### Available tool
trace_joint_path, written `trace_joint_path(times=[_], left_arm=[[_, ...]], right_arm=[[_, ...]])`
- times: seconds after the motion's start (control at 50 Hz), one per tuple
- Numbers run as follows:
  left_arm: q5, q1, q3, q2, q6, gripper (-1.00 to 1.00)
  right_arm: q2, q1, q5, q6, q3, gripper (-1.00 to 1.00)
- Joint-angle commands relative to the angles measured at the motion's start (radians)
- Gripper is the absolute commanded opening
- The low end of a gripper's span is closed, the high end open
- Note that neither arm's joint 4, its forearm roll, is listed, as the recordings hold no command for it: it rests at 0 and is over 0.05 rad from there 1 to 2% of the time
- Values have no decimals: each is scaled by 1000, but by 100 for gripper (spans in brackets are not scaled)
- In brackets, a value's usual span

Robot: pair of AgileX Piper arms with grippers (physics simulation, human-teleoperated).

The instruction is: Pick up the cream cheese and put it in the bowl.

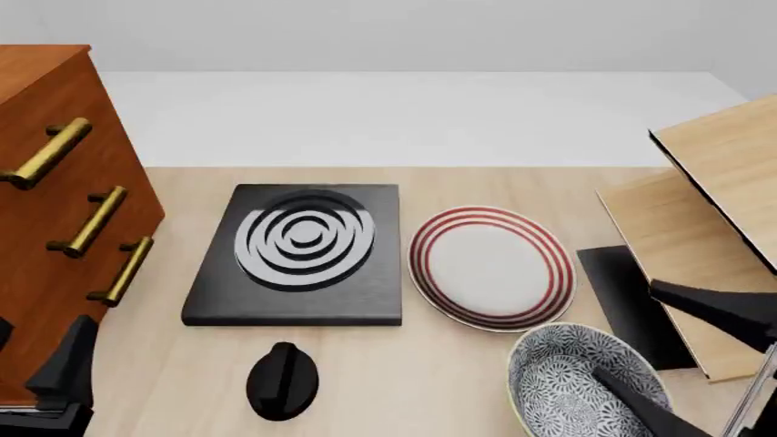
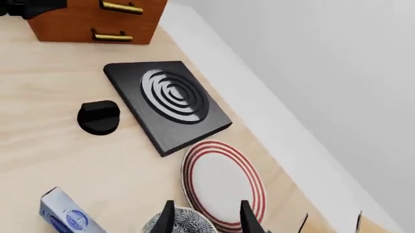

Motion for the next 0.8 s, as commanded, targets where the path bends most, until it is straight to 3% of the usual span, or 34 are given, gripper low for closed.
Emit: trace_joint_path(times=[0.02,0.44,0.8], left_arm=[[0,0,0,0,0,100],[0,0,0,0,0,100],[0,0,0,0,0,100]], right_arm=[[163,155,81,-101,-68,100],[321,321,105,-115,-77,100],[466,463,64,-57,-94,100]])
